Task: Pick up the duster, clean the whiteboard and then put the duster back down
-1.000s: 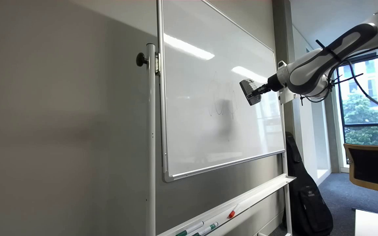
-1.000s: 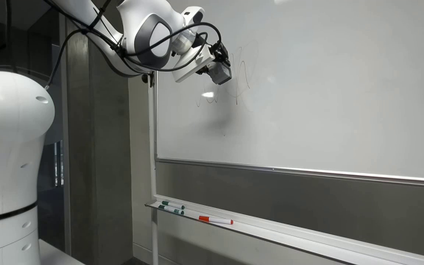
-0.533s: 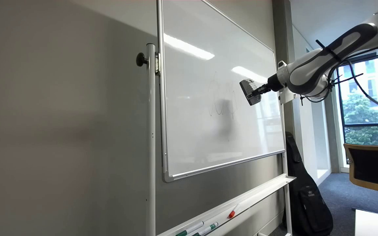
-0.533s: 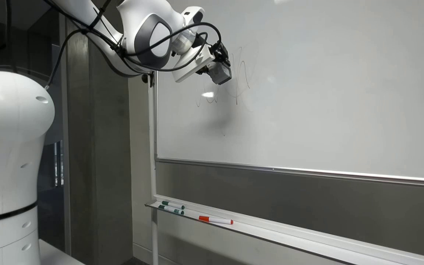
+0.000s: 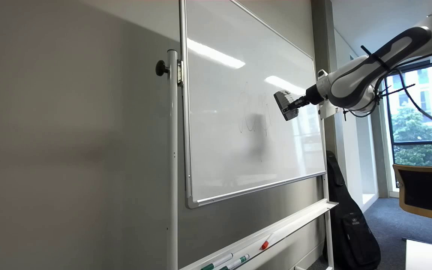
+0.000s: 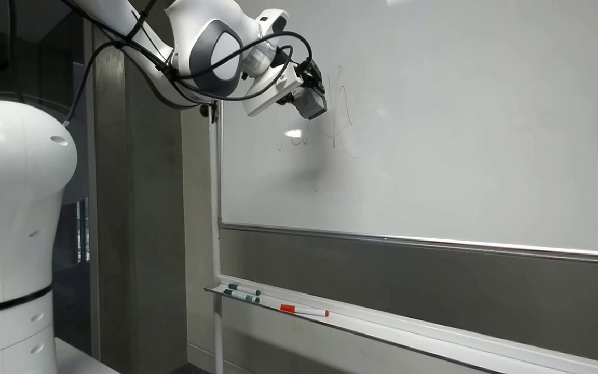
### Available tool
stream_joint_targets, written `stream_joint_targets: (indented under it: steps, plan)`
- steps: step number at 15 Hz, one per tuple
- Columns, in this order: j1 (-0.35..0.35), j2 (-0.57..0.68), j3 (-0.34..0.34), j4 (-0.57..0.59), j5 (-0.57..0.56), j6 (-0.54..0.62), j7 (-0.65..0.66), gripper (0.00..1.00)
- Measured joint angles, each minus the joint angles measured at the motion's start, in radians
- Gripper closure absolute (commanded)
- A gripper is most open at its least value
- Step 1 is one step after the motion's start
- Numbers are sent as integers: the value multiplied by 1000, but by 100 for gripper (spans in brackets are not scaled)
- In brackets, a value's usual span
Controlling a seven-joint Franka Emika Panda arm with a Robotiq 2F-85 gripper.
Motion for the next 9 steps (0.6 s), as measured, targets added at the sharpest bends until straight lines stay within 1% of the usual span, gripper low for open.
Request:
stream_joint_targets:
  steps: [1,9]
  plan:
    - [0,0,0,0,0,0,0,62]
    - [0,5,2,18,0,0,0,62]
